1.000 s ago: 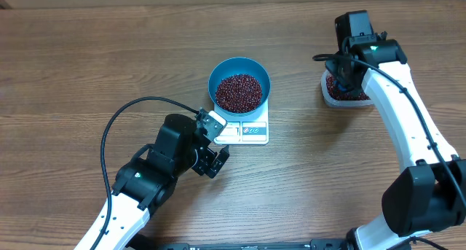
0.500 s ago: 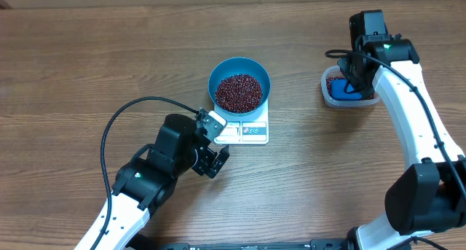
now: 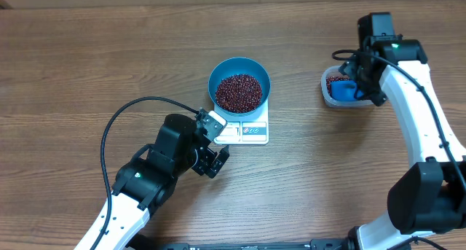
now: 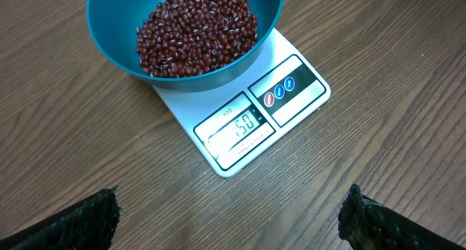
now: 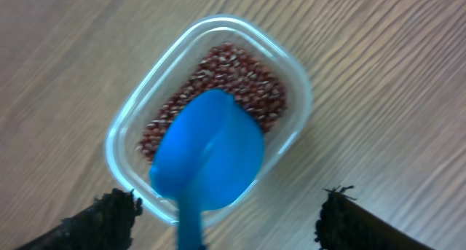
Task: Scoop item into bowl and weigh 150g on scale
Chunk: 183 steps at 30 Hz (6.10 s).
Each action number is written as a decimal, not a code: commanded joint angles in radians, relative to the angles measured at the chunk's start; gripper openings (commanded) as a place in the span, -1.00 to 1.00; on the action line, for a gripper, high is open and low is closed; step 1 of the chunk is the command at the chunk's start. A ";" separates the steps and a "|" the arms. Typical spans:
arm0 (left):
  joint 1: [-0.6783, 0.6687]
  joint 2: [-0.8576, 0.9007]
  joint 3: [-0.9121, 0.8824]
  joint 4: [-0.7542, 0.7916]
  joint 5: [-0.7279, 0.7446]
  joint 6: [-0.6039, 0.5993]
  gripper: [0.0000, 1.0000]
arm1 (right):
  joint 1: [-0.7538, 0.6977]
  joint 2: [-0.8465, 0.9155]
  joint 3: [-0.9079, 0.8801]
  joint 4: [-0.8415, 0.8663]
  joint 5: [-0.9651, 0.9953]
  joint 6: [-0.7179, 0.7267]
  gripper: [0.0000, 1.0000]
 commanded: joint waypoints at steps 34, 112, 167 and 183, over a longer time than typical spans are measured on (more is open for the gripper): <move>-0.007 0.006 -0.006 0.001 -0.003 -0.010 0.99 | -0.047 -0.014 -0.001 -0.189 -0.136 -0.157 0.71; -0.007 0.008 -0.006 0.001 -0.003 -0.010 0.99 | -0.047 -0.193 0.047 -0.278 -0.312 -0.602 1.00; 0.087 0.141 0.273 -0.293 0.156 -0.163 1.00 | -0.047 -0.193 0.048 -0.278 -0.312 -0.602 1.00; 0.180 0.383 0.522 -0.333 0.095 -0.220 0.99 | -0.047 -0.193 0.048 -0.278 -0.312 -0.602 0.99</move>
